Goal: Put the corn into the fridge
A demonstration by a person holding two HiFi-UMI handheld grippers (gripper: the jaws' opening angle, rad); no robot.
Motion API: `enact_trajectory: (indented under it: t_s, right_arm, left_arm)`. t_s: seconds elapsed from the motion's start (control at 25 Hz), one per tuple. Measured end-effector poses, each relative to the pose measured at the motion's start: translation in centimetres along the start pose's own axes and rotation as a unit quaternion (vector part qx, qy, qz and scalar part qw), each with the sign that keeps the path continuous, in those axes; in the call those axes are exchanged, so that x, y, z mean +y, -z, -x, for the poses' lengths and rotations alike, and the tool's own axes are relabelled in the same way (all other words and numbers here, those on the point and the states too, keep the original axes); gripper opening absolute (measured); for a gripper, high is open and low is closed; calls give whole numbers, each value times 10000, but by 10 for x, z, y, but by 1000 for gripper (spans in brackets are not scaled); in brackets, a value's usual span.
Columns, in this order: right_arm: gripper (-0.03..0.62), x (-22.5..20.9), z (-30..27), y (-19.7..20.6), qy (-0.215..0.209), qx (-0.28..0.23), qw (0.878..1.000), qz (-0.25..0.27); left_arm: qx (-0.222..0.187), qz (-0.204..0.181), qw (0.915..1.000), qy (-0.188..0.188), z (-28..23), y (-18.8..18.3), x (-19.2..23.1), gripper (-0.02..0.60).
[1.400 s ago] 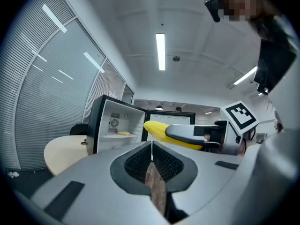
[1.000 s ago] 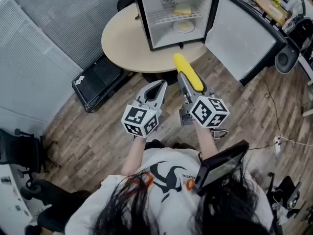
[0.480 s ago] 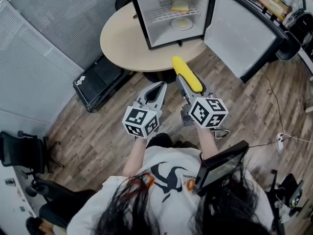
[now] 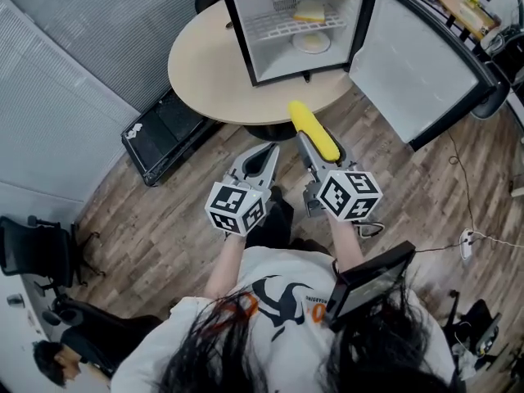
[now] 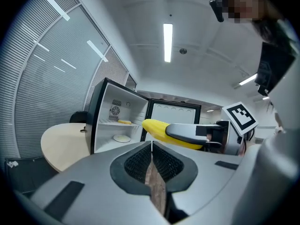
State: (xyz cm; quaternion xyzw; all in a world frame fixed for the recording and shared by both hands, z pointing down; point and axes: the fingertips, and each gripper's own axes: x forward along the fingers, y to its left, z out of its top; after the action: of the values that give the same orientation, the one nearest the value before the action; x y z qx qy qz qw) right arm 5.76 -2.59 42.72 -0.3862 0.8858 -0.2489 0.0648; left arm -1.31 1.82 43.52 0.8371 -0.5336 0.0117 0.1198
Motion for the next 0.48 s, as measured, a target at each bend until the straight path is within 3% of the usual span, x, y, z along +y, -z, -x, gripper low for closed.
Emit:
enact_trajectory:
  t_s: [0.48]
  right_arm:
    - [250, -36, -92, -15, 66, 71, 9996, -256]
  left_arm:
    - [169, 26, 9998, 125, -70, -13, 76, 14]
